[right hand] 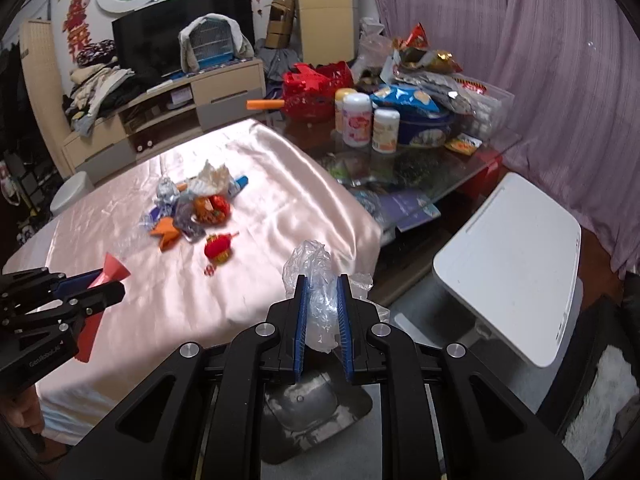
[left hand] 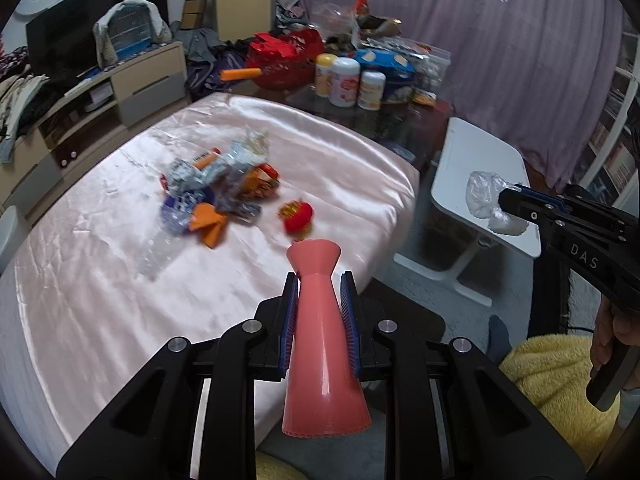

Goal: Collect trash
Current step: 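Carry the pink horn and clear bag to the black bin and release both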

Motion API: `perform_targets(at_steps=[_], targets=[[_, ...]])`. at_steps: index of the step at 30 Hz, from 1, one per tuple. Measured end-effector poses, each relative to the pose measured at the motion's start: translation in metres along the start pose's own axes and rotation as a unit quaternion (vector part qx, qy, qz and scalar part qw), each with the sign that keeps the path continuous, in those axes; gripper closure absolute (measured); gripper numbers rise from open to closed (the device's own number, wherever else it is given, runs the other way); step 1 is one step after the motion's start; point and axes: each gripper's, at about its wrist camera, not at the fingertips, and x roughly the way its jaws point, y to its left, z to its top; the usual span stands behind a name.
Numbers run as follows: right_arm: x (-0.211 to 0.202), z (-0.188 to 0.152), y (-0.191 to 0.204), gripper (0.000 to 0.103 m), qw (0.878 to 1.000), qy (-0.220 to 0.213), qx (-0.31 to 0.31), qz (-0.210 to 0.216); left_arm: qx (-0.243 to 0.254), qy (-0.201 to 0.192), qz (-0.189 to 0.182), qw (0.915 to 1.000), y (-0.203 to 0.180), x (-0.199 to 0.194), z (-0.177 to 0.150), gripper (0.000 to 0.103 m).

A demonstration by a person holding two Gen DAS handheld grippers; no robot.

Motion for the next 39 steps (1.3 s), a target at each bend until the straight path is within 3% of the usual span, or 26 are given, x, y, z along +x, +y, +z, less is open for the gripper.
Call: perform_targets(at_steps=[7, 14, 19, 27, 31, 35, 37, 39], targets=[[0.018, -0.061, -0.016, 0.087, 0.997, 0.066, 0.044, 0.016, 0.018, 0.069, -0.037, 0.9968, -0.033, 0.052, -0.050, 0.083], [0.058, -0.099, -0.017, 0.087, 0.989, 0.119, 0.082, 0.042, 0.016, 0.121, -0.059, 0.9907, -0.040, 0.099, -0.082, 0.083], [0.073, -0.097, -0.020, 0.086, 0.988, 0.127, 0.083, 0.032, 0.016, 0.140, -0.067, 0.9877, -0.042, 0.120, -0.083, 0.083], [0.100, -0.087, -0.023, 0.083, 0.983, 0.151, 0.085, 0.054, 0.014, 0.151, -0.084, 0.9848, -0.043, 0.139, -0.068, 0.082], [0.108, -0.084, -0.024, 0.069, 0.981, 0.162, 0.090, 0.064, 0.018, 0.164, -0.073, 0.9835, -0.044, 0.147, -0.066, 0.078], [0.108, -0.080, -0.026, 0.059, 0.981, 0.160, 0.094, 0.062, 0.017, 0.160, -0.065, 0.9849, -0.041, 0.145, -0.064, 0.059], [0.105, -0.078, -0.028, 0.042, 0.981, 0.155, 0.097, 0.058, 0.017, 0.152, -0.059, 0.9865, -0.037, 0.137, -0.060, 0.052], [0.099, -0.074, -0.031, 0.036, 0.983, 0.145, 0.101, 0.053, 0.015, 0.138, -0.053, 0.9889, -0.033, 0.126, -0.057, 0.042]])
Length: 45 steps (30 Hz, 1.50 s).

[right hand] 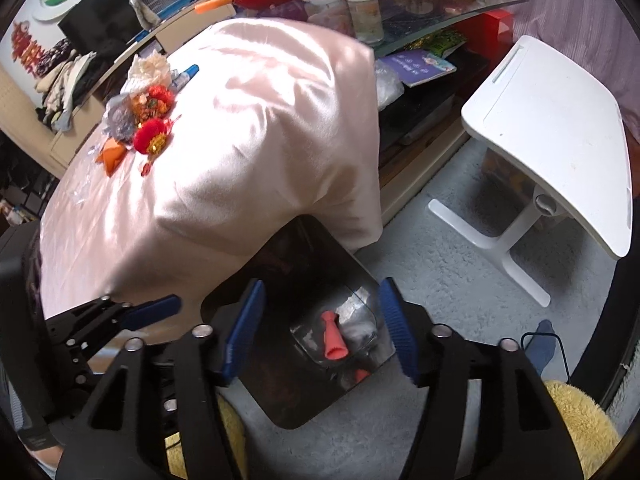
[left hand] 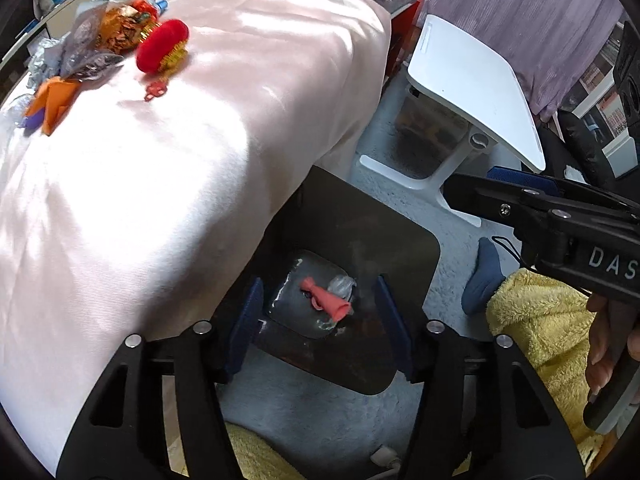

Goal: Collect trash
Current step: 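Carry the pink horn and clear bag to the black bin and release both, then grasp the red ornament with the right gripper while the left gripper grasps a clear bag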

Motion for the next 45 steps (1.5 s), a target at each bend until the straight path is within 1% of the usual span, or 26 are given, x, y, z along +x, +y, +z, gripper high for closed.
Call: perform_targets(at_steps=[1, 2, 3, 4, 5, 6, 8, 9, 10, 13, 15, 20, 24, 28, 33, 38, 45], targets=[[-0.005, 0.001, -0.001, 0.031, 1.000, -0.007, 0.003, -0.005, -0.001, -0.008, 0.005, 1.0000, 0.002, -0.008, -0.001, 0.040], [-0.010, 0.002, -0.002, 0.029, 1.000, -0.016, 0.006, -0.013, -0.003, -0.016, 0.010, 0.9998, 0.004, -0.016, -0.002, 0.034], [-0.017, 0.002, -0.003, 0.022, 0.999, -0.027, 0.009, -0.021, -0.004, -0.024, 0.016, 0.9996, 0.007, -0.024, -0.004, 0.029], [-0.022, 0.002, -0.003, 0.017, 0.999, -0.036, 0.012, -0.026, -0.006, -0.031, 0.022, 0.9993, 0.009, -0.031, -0.005, 0.026], [-0.028, 0.002, -0.004, 0.015, 0.998, -0.046, 0.014, -0.030, -0.007, -0.036, 0.023, 0.9991, 0.010, -0.039, -0.007, 0.024], [-0.033, 0.002, -0.004, 0.014, 0.998, -0.053, 0.017, -0.032, -0.009, -0.039, 0.023, 0.9989, 0.012, -0.046, -0.009, 0.020], [-0.043, 0.001, -0.002, 0.012, 0.997, -0.064, 0.020, -0.035, -0.010, -0.050, 0.039, 0.9980, 0.015, -0.060, -0.013, 0.012], [-0.048, 0.000, -0.001, 0.008, 0.997, -0.068, 0.021, -0.036, -0.010, -0.056, 0.047, 0.9973, 0.016, -0.068, -0.016, 0.011], [-0.053, -0.002, 0.001, 0.008, 0.996, -0.074, 0.020, -0.037, -0.011, -0.062, 0.051, 0.9968, 0.018, -0.076, -0.018, 0.011], [-0.067, -0.004, 0.007, 0.007, 0.995, -0.087, 0.016, -0.037, -0.018, -0.084, 0.045, 0.9953, 0.022, -0.105, -0.025, 0.009], [-0.076, -0.005, 0.013, 0.007, 0.995, -0.095, 0.013, -0.034, -0.020, -0.097, 0.054, 0.9936, 0.025, -0.121, -0.030, 0.008], [-0.095, -0.011, 0.031, 0.007, 0.993, -0.114, -0.001, -0.027, -0.037, -0.116, 0.076, 0.9897, 0.040, -0.145, -0.043, 0.008], [-0.102, -0.016, 0.042, 0.007, 0.993, -0.119, -0.010, -0.022, -0.052, -0.122, 0.096, 0.9866, 0.056, -0.156, -0.048, 0.008], [-0.101, -0.013, 0.053, 0.007, 0.993, -0.117, -0.020, -0.021, -0.063, -0.122, 0.112, 0.9842, 0.072, -0.159, -0.048, 0.008], [-0.092, -0.001, 0.066, 0.007, 0.993, -0.111, -0.036, -0.015, -0.091, -0.123, 0.122, 0.9807, 0.095, -0.160, -0.044, 0.008], [-0.074, 0.020, 0.082, 0.007, 0.993, -0.102, -0.057, -0.006, -0.110, -0.118, 0.130, 0.9784, 0.116, -0.152, -0.032, 0.008], [-0.044, 0.051, 0.111, 0.007, 0.992, -0.089, -0.085, 0.008, -0.121, -0.111, 0.139, 0.9765, 0.145, -0.138, -0.008, 0.008]])
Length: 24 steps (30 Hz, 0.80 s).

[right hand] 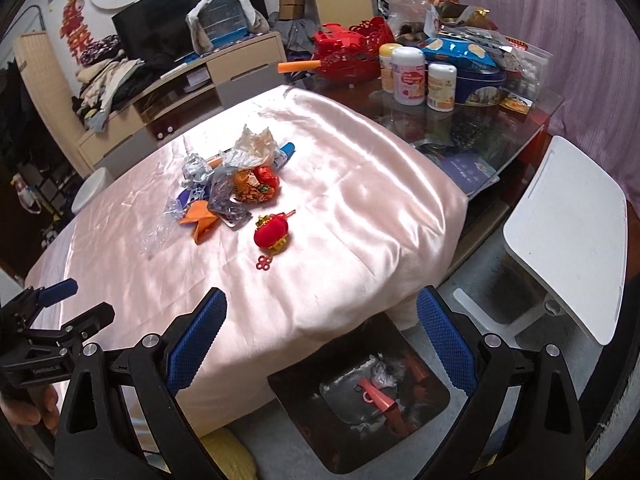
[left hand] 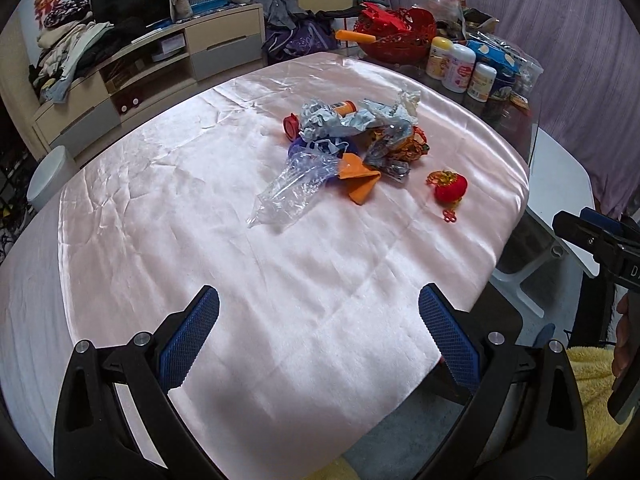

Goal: Collect trash
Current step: 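Grasp the red ornament with the right gripper while the left gripper grasps a clear bag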

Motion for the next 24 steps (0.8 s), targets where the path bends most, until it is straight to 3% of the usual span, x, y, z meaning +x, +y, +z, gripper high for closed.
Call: perform_targets(at_steps=[11, 19, 22, 24], targets=[[0.056, 0.025, 0.023, 0.008, 0.999, 0.020, -0.020, 0.018, -0.023, 0.004, 0.013, 0.9996, 0.030, 0.051, 0.042, 0.008], [0.095, 0.037, 0.036, 0.022, 0.998, 0.038, -0.036, 0.022, -0.037, 0.026, -0.008, 0.9990, 0.047, 0.093, 0.060, 0.010], [0.106, 0.039, 0.036, 0.029, 0.998, 0.043, -0.030, 0.023, -0.026, 0.036, -0.011, 0.9990, 0.047, 0.107, 0.062, 0.022], [0.112, 0.039, 0.038, 0.039, 0.998, 0.045, -0.031, 0.029, -0.027, 0.042, -0.019, 0.9986, 0.047, 0.113, 0.061, 0.039]])
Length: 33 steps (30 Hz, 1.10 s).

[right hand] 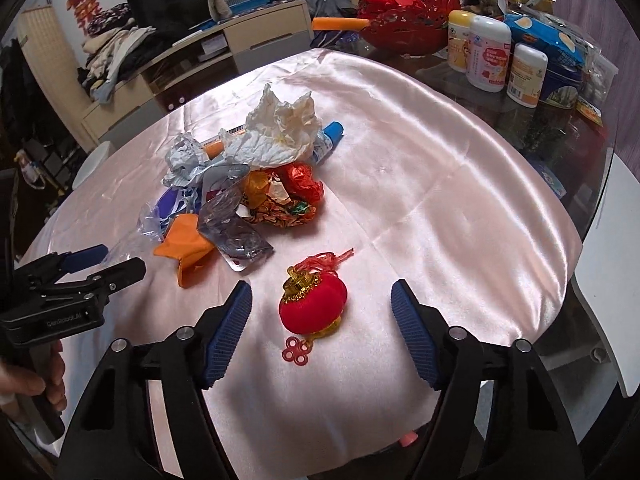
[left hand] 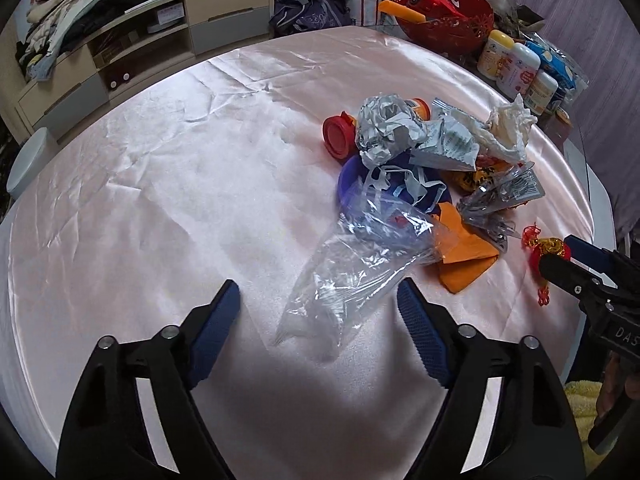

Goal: Collect trash
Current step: 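Grasp the red ornament with the right gripper while the left gripper grasps a clear bag, then carry the red ornament and clear bag to the black bin and release both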

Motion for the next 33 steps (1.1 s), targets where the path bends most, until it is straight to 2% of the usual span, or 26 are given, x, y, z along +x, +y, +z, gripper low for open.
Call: perform_targets(at_steps=[1, 2, 3, 7, 13, 19, 26, 33], targets=[[0.003, 0.000, 0.001, 0.051, 1.000, 0.001, -0.003, 0.001, 0.002, -0.002, 0.001, 1.0000, -0.001, 0.001, 0.000, 0.041], [0.007, -0.001, 0.003, 0.059, 1.000, 0.004, -0.007, 0.000, 0.008, -0.006, 0.003, 0.9999, -0.003, 0.000, 0.000, 0.052], [0.008, -0.002, 0.004, 0.067, 1.000, 0.000, -0.014, -0.008, 0.012, -0.006, 0.002, 0.9999, -0.004, 0.000, 0.000, 0.058], [0.005, -0.003, 0.005, 0.067, 1.000, -0.002, -0.020, -0.001, 0.019, -0.014, 0.001, 0.9997, -0.007, -0.007, 0.000, 0.062], [-0.025, -0.005, 0.001, 0.067, 1.000, -0.020, -0.017, -0.007, 0.034, -0.031, 0.011, 0.9989, -0.016, -0.036, -0.008, 0.064], [-0.080, -0.013, 0.000, 0.067, 0.998, -0.058, -0.016, -0.018, 0.045, -0.075, 0.006, 0.9962, -0.033, -0.091, -0.017, 0.064], [-0.156, -0.035, -0.009, 0.067, 0.993, -0.106, -0.011, -0.043, 0.055, -0.129, -0.022, 0.9898, -0.061, -0.161, -0.038, 0.064], [-0.207, -0.072, -0.027, 0.067, 0.988, -0.135, 0.003, -0.071, 0.073, -0.151, -0.052, 0.9845, -0.093, -0.200, -0.069, 0.063]])
